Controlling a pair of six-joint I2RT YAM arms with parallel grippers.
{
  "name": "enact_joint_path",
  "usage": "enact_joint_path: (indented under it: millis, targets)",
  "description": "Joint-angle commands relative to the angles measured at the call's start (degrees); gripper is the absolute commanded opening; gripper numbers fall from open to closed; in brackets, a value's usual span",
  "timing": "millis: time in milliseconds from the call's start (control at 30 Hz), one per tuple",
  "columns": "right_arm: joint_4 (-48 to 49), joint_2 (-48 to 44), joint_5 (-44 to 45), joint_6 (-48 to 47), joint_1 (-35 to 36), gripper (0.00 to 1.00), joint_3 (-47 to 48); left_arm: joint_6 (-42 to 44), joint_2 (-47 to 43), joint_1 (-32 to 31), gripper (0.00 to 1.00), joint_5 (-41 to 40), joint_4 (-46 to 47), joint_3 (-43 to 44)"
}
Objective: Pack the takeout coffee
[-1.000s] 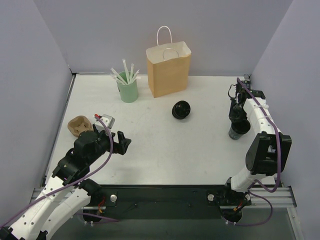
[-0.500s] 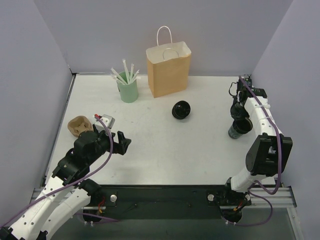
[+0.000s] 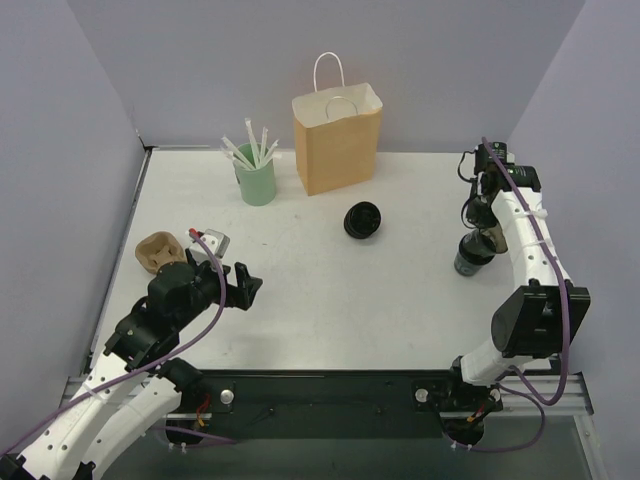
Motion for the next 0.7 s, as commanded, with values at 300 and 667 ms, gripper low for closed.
enact_joint_path:
  millis: [300,667]
  targets:
    - [-10.95,-4.63,4.39,0.17,8.78,0.0,10.9,0.26,-2.1,-0.25,0.94,-2.89,-0.01,2.94]
    - [-1.13,-12.79,-4.56,1.67,15.73,0.14,-3.91,-0.97,-6.06,-0.16,0.94,-8.7,-0.01,2.15]
